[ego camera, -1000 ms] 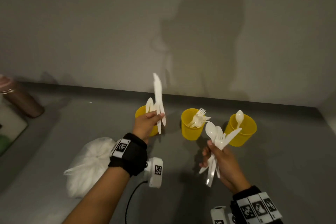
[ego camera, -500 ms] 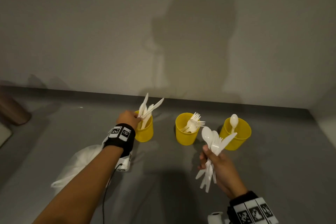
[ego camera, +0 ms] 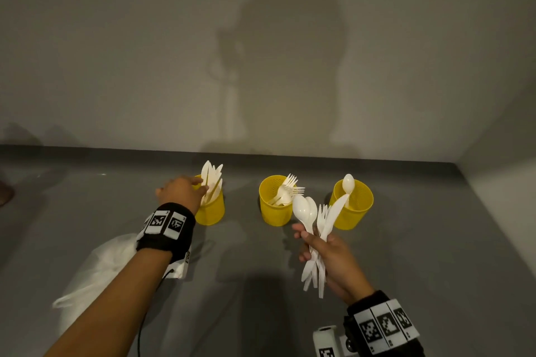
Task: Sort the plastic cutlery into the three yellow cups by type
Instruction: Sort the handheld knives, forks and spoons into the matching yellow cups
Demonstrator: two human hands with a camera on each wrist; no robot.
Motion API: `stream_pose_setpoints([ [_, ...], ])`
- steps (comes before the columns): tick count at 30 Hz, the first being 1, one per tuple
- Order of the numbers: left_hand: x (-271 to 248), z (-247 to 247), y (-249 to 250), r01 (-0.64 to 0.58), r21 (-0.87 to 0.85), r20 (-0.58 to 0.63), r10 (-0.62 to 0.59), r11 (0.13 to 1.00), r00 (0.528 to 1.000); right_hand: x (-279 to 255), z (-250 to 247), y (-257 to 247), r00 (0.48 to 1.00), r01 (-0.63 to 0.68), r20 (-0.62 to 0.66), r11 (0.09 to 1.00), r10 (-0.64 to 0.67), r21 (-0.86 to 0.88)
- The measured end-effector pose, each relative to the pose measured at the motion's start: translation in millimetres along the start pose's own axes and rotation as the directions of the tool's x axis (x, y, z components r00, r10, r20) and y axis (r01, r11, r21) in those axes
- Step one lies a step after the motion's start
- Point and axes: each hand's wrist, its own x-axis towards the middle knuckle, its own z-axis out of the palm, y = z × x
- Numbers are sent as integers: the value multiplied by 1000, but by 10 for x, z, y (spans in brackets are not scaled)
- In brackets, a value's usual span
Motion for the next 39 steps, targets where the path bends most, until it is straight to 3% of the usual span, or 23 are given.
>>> stream_pose_setpoints([
  [2,-255,4,146,-94,-339,-70,75,936,995,-18,2,-18,1000,-13,27,1000,13,16],
  [4,-620,59,376,-192,-567,11,241,801,970,-35,-3,-25,998,-37,56,999,35,39],
  [7,-1144,222,724,-226,-673,229,490,704,841,-64,-21,-5,997,-52,59,998,50,20],
  [10,-1417,430,944,-174,-779,277,579,603,767,-87,-54,-7,995,-103,-11,995,103,-9],
  [15,-1591,569,1197,-64,-872,257,564,486,785,-183,-247,-89,991,-125,-44,990,129,66],
  [19,-1674,628,1370,-45,-897,212,516,440,830,-281,-393,-114,997,-66,-41,997,68,40],
  [23,-1741,680,1553,-43,-908,208,536,418,818,-398,-583,-204,999,-5,-51,1000,4,-22],
  [27,-1654,665,1698,-77,-904,132,446,420,885,-417,-818,-245,998,46,-38,995,-42,93],
  [31,-1420,530,1959,-130,-899,51,395,418,917,-382,-1150,-223,995,37,-99,998,-33,45],
  [36,-1010,689,2407,-300,-813,-86,406,499,910,-426,-1398,-236,959,26,-279,994,-55,-106],
  [39,-866,937,2618,-343,-674,-43,429,654,902,-462,-1483,-260,938,7,-335,975,-83,-223],
])
